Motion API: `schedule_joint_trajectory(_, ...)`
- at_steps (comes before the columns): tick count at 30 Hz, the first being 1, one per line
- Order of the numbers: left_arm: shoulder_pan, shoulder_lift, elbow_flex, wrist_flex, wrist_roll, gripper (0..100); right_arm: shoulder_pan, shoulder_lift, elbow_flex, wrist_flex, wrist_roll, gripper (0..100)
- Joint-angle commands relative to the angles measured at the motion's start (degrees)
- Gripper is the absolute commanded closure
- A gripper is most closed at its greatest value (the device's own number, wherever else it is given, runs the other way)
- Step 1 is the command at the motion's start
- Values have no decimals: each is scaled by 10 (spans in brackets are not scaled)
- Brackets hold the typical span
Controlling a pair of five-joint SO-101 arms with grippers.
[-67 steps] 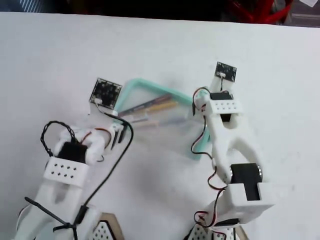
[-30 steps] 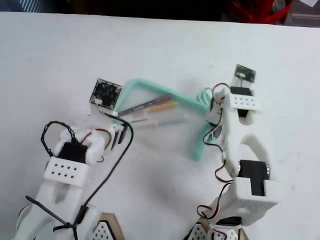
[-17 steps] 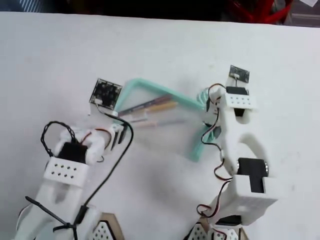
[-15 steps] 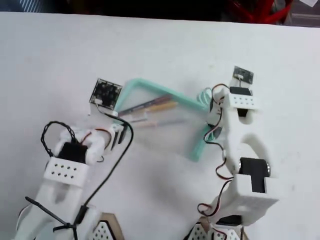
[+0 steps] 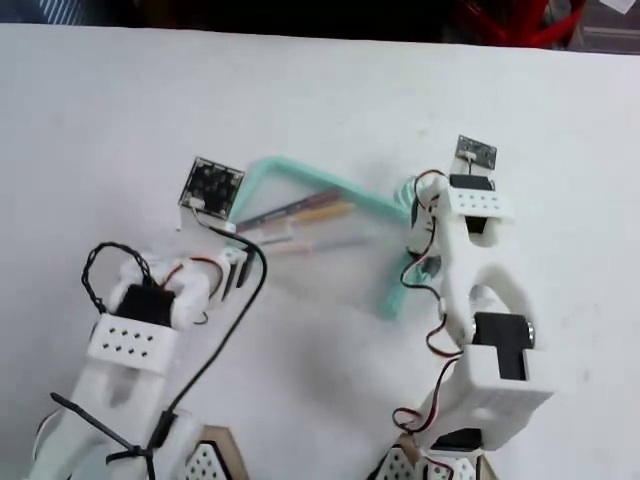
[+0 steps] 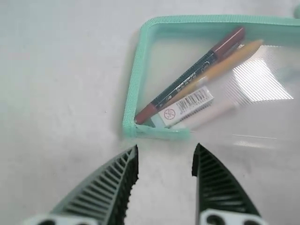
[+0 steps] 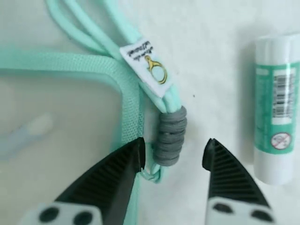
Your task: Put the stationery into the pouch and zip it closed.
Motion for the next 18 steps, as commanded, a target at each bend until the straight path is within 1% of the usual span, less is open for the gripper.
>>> schedule_joint_trajectory(1, 4, -2, -4, -13, 2, 804, 15, 17, -25, -7, 0, 800)
schedule_joint_trajectory(4, 4, -2, -4, -13, 2, 804, 21, 47, -34, -7, 0, 837)
schedule_joint_trajectory(9, 3, -2, -4, -11, 5, 801, 18, 80, -62, 4, 0, 857)
schedule_joint_trajectory(11, 3, -2, -4, -10, 5, 794, 18, 80, -76, 15, 6, 896)
schedule_joint_trajectory(13, 4, -2, -4, -9, 6, 757, 17, 67, -94, 28, 17, 957)
schedule_joint_trajectory(14, 4, -3, -4, -9, 6, 736, 18, 55, -101, 36, 39, 986)
schedule_joint_trajectory(16, 4, -3, -4, -6, 20, 709, 16, 21, -108, 60, 69, 971)
schedule_joint_trajectory(18, 5, -3, -8, 7, 36, 692, 16, -25, -109, 80, 69, 983)
